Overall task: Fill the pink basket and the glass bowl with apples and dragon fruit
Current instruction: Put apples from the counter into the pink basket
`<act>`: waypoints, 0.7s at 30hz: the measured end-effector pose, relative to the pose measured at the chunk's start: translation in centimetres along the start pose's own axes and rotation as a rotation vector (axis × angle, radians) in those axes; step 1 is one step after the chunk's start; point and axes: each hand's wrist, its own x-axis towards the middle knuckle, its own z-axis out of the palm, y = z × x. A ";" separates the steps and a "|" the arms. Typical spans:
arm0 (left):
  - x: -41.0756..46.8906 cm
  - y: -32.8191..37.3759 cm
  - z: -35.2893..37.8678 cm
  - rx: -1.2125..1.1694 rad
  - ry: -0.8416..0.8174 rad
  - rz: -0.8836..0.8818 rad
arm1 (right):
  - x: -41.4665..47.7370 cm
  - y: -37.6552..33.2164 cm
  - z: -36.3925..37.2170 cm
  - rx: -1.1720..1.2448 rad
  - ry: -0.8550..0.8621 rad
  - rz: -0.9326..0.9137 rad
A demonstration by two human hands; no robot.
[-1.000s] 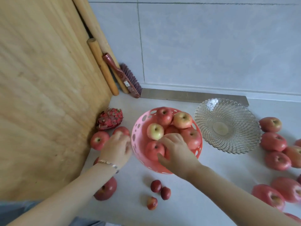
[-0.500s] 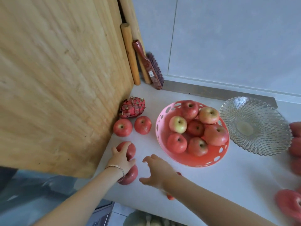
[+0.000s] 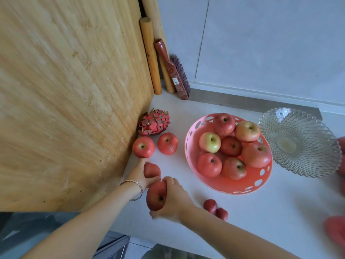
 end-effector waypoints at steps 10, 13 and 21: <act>-1.6 4.9 -0.8 -0.021 0.106 0.044 | -0.5 2.5 -13.6 0.085 0.492 -0.047; -1.6 8.0 -1.6 -0.214 0.205 0.128 | 1.5 2.9 -15.4 -0.019 0.514 -0.067; -0.7 12.7 -1.2 -0.761 -0.035 -0.009 | 5.7 4.4 -14.2 -0.468 0.163 -0.174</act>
